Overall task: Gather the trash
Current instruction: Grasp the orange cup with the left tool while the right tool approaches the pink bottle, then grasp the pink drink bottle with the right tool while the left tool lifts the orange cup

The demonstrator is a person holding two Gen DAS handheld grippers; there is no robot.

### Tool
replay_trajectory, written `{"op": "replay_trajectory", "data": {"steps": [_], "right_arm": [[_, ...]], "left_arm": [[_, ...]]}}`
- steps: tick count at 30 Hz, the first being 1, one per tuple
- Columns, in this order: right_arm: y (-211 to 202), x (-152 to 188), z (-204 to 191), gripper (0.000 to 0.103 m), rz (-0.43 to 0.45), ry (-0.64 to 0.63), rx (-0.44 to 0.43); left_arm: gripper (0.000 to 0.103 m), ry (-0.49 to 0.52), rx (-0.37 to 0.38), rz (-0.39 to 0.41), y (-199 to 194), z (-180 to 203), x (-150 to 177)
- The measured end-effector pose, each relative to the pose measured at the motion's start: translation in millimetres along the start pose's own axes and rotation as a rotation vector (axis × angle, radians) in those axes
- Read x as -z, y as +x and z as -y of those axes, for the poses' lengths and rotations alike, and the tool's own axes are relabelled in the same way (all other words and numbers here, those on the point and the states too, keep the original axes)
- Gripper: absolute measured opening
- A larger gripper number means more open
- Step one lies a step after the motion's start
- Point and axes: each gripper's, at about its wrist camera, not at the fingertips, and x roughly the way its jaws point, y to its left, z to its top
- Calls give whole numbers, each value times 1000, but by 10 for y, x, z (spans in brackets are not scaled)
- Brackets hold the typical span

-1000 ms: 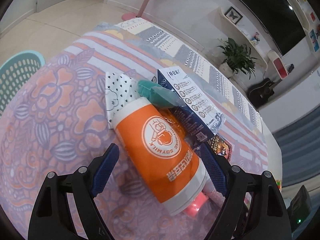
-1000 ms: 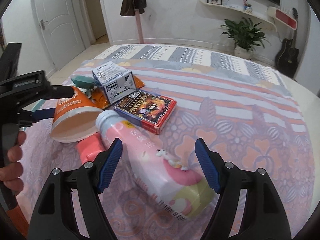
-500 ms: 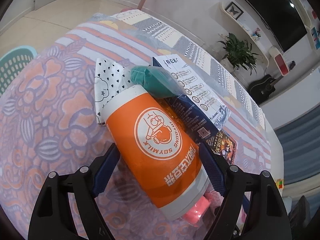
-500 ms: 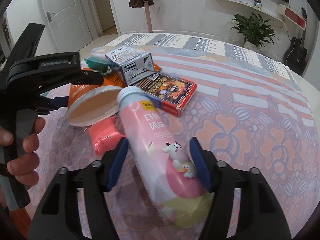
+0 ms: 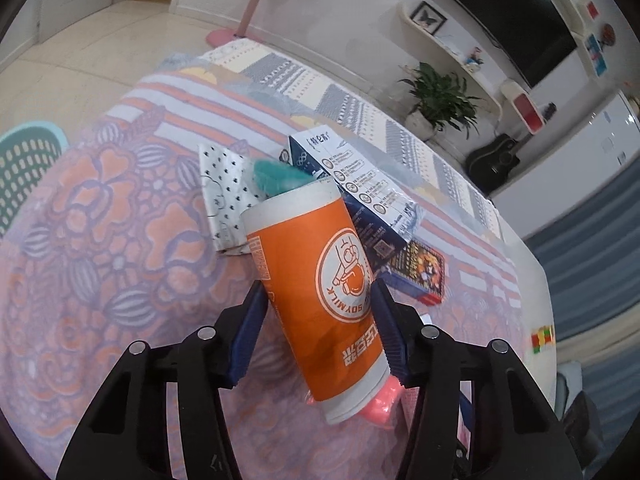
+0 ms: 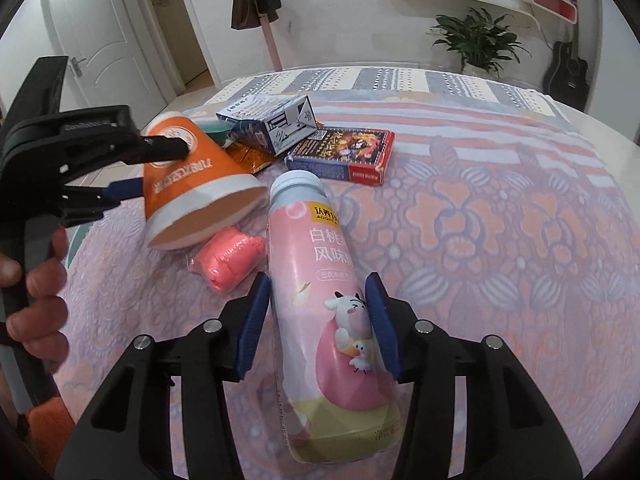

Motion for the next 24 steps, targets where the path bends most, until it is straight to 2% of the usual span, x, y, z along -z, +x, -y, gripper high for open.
{"op": "replay_trajectory", "data": {"steps": [6, 14, 15, 16, 17, 20, 23, 24], "right_arm": [[-156, 42, -72, 44, 30, 13, 19], [-424, -162, -361, 38, 103, -28, -1], [-447, -188, -408, 8, 109, -32, -10], [-450, -217, -446, 0, 99, -34, -23], [-446, -245, -479, 0, 96, -30, -32], [-351, -280, -627, 0, 57, -69, 22], [-409, -258, -543, 0, 85, -3, 2], [-429, -252, -480, 4, 81, 20, 15]], "left_arm": [[48, 30, 19, 23, -283, -105, 32], [48, 47, 47, 83, -727, -287, -14], [48, 49, 46, 91, -777, -304, -25], [48, 54, 45, 103, -844, -327, -36], [48, 59, 45, 112, -899, -346, -44], [48, 72, 24, 137, -1028, -428, -65], [48, 83, 14, 150, -1119, -516, -47], [48, 83, 14, 152, -1141, -544, -38]]}}
